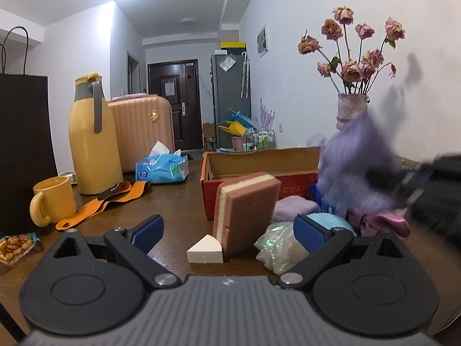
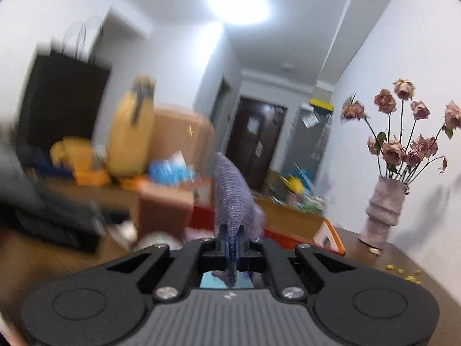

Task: Organize soft objects
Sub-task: 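Grasp the purple cloth pouch with the right gripper and lift it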

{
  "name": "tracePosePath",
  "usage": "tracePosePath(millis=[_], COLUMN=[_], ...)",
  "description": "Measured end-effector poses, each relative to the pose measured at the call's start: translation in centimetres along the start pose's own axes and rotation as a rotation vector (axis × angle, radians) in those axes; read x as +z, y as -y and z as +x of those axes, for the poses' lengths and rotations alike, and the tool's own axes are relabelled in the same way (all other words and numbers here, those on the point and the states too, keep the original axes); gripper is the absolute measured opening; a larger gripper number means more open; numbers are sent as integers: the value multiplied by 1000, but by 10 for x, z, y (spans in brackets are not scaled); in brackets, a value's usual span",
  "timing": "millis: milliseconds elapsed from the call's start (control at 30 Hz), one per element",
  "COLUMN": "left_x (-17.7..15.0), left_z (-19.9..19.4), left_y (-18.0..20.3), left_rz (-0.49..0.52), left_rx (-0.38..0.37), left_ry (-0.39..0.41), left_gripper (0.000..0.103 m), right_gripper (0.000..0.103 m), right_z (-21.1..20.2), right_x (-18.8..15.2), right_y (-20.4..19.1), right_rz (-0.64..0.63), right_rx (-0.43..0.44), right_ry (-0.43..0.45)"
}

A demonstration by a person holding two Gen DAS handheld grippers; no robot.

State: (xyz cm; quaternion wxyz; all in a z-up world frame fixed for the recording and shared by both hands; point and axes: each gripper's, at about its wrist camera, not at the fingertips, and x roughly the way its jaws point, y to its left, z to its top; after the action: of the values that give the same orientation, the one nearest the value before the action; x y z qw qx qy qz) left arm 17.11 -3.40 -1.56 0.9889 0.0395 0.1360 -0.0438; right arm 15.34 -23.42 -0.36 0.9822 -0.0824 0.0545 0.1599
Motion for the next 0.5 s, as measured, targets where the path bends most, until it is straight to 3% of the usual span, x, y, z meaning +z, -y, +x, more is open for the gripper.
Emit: tracePosePath(millis=[133, 233, 300, 367, 433, 500], left_x=[-4, -12, -17, -18, -20, -21], left_z=[-16, -22, -21, -19, -16, -11], left_y=[2, 5, 12, 17, 24, 32], left_rz=[-24, -31, -22, -18, -24, -26], left_rx=[-5, -33, -53, -85, -118, -149], left_ry=[1, -31, -54, -73, -87, -111], left_gripper=[99, 99, 99, 99, 100, 99], right_gripper=[3, 4, 6, 23, 33, 36], right_z=[-44, -47, -39, -34, -36, -38], right_x=[4, -21, -45, -59, -63, -61], right_y=[40, 67, 78, 83, 85, 86], right_rz=[352, 568, 618, 601, 549, 515], right_rx=[237, 357, 330, 220, 111, 62], right_ry=[-19, -148, -281, -365, -377, -345])
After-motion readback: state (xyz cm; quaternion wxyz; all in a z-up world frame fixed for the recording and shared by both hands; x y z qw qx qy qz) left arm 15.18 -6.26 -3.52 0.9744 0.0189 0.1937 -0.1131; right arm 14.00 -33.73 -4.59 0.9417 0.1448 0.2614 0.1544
